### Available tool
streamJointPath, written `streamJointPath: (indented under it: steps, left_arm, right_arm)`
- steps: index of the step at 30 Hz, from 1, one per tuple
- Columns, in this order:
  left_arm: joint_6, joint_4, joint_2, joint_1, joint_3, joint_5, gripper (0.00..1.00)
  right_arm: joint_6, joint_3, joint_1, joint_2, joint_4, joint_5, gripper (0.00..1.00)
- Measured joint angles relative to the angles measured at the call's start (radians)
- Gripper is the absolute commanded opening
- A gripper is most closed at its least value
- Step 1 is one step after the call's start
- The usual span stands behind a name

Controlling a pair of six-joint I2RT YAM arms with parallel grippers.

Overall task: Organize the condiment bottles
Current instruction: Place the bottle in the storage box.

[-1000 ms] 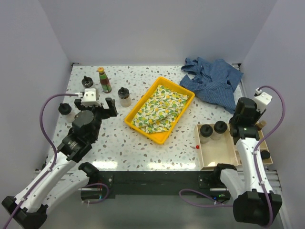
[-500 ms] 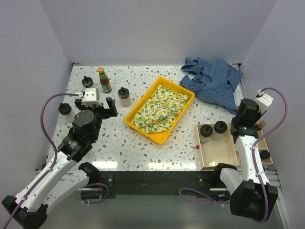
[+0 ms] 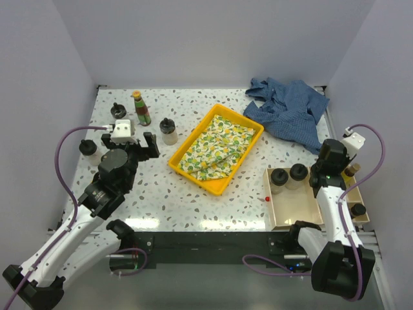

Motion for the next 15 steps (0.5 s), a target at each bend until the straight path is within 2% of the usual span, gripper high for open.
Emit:
streamJointPath:
  steps: [8, 10, 15]
  left_arm:
    - [0.000, 0.000, -0.002, 0.000, 0.000, 0.000, 1.00]
    - [0.000, 0.000, -0.003, 0.000, 0.000, 0.000, 1.00]
    - [0.000, 0.000, -0.010, 0.000, 0.000, 0.000, 1.00]
  right_arm:
    - [0.009, -0.001, 0.000, -0.003, 0.006, 0.003, 0.57]
    - [0.011, 0.003, 0.000, -0.012, 0.006, 0.001, 0.61]
    - [0.025, 0.066, 0.000, -0.014, -0.043, -0.010, 0.61]
